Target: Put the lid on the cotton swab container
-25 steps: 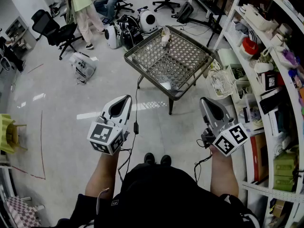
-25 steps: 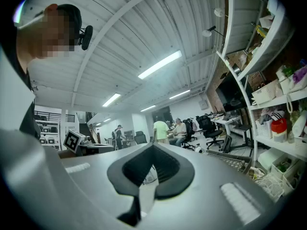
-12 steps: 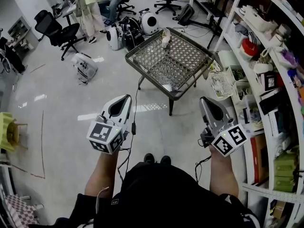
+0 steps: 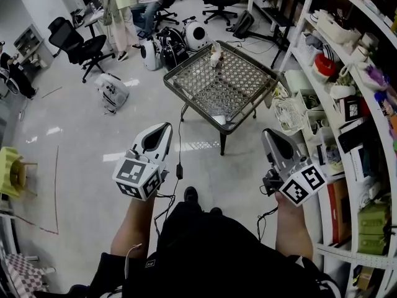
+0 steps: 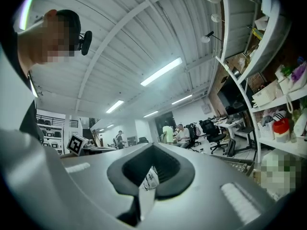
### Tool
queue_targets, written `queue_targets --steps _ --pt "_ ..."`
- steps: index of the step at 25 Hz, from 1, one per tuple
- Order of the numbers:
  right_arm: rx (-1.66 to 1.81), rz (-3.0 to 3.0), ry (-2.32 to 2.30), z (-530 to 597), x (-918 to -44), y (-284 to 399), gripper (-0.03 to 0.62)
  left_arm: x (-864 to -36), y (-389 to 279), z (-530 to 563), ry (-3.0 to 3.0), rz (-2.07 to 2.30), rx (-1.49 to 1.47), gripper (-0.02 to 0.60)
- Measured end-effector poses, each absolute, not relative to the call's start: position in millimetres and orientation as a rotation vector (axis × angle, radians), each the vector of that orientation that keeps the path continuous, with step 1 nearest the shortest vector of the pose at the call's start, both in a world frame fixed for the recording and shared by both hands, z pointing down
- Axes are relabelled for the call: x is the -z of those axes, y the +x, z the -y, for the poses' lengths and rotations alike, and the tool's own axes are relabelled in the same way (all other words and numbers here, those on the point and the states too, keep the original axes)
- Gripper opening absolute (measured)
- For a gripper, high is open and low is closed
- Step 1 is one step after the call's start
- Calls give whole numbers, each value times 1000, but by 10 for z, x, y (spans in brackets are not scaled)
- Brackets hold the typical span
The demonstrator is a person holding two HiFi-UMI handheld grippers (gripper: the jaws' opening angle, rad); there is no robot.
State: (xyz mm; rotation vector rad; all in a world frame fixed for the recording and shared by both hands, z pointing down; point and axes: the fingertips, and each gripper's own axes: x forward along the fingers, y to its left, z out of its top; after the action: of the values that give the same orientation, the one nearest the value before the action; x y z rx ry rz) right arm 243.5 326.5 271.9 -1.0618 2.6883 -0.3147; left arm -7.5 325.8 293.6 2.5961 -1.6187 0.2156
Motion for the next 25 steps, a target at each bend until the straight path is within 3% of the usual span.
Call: queue_targets --steps 11,25 --pt "408 -2689 -999 -2752 -2825 2032 11 -3121 -418 -2804 2554 1612 -194 6" --pt "499 -2745 -1016 -1661 -2959 864 11 -3296 -1408 -1675 2569 1564 -170 6"
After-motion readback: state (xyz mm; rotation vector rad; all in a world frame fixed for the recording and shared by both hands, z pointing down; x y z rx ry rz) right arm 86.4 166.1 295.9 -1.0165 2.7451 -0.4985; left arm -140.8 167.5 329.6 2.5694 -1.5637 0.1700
